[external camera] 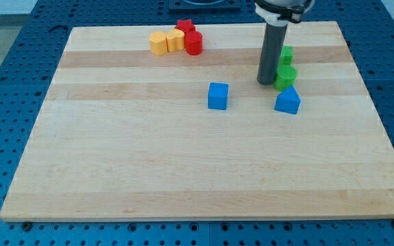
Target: Move the yellow heart above the blue cube
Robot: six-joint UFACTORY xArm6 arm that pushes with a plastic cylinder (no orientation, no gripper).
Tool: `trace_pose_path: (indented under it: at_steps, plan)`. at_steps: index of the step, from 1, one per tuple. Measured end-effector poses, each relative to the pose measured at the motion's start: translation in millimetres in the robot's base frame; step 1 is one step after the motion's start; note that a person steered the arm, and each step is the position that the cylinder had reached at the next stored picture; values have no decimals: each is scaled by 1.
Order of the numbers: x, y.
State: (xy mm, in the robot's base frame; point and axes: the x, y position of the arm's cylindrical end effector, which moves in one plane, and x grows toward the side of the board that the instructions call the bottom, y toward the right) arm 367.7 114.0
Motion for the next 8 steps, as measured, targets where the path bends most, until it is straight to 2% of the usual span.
trace_pose_path:
  at_steps: [2,3,5,8]
  plan:
    - [-6,-6]
    - [-28,-28]
    - [-79,-109]
    - [-88,-223]
